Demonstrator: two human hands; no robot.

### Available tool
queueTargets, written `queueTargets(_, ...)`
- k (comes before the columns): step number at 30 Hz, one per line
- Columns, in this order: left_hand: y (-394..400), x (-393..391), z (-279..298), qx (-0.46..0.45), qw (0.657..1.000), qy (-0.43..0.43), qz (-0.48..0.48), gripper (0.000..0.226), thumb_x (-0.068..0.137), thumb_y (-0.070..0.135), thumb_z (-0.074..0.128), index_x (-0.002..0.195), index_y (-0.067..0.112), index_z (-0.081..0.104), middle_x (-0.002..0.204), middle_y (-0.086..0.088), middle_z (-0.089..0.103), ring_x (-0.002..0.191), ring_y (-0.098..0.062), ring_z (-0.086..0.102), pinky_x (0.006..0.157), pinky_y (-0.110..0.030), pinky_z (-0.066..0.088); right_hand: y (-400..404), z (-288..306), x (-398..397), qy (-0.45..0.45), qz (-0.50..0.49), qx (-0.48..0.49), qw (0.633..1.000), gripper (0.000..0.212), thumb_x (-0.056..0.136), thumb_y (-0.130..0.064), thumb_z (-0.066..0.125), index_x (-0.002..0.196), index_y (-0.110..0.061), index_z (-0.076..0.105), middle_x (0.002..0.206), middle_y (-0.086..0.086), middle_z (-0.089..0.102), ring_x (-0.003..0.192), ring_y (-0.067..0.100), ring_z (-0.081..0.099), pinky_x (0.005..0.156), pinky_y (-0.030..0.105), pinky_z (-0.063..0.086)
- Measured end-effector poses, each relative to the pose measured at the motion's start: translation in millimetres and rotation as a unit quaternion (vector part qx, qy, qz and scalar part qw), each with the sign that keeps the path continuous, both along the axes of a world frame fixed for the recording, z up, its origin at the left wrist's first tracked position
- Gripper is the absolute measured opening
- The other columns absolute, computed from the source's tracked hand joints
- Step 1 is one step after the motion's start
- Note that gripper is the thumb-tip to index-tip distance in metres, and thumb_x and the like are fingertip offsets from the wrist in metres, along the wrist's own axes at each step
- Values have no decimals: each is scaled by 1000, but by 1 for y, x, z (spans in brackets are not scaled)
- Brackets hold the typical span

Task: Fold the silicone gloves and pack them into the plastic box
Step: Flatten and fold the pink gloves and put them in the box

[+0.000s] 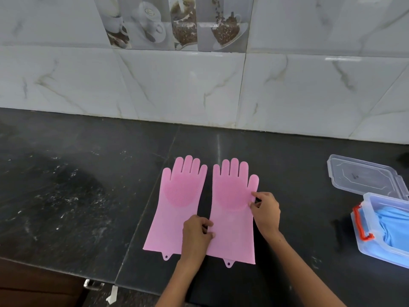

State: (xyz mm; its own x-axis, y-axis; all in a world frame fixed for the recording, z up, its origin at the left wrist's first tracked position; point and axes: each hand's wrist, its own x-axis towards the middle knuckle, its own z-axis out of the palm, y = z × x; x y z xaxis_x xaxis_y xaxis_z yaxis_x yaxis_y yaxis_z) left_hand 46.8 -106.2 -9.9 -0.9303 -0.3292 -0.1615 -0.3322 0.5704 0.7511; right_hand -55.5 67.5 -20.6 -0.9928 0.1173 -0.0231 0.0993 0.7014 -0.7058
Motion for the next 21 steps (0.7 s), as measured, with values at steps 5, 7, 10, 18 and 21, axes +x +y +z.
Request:
queueTargets(5,1,4,-2,-22,1000,9,-14,23,79,7,75,102,11,70,96,3,57,75,-5,55,64,-5,41,0,1,-1,-4,5,11,1000,33,87,-8,65,119,-10,65,121,8,59,93,20,63,81,26,51)
queueTargets(7,1,5,0,-21,1000,11,-15,23,78,8,76,100,11,70,95,3,57,74,-4,54,64,-4,41,1,3,1,0,6,29,1000,33,87,-11,66,119,-12,65,122,7,59,92,19,64,80,28,54)
queueTargets(10,-5,5,6,-9,1000,24,3,18,77,11,77,94,13,71,93,3,61,74,-5,58,65,-8,43,-10,11,4,48,17,50,997,33,86,-13,66,119,-14,65,125,4,58,95,18,64,81,30,56)
queueTargets(18,-73,11,20,-152,979,42,126,23,90,12,62,112,9,68,121,-6,56,114,-20,51,93,-24,41,-109,36,-15,20,147,-7,989,14,90,-21,63,86,-9,70,83,5,68,74,18,63,77,28,51)
queueTargets(21,-92,15,14,-168,976,-14,139,31,91,10,59,121,8,63,127,-10,53,120,-25,48,94,-31,44,-134,33,-24,-24,139,35,989,26,92,-26,59,72,-10,55,69,1,54,63,15,50,65,25,39)
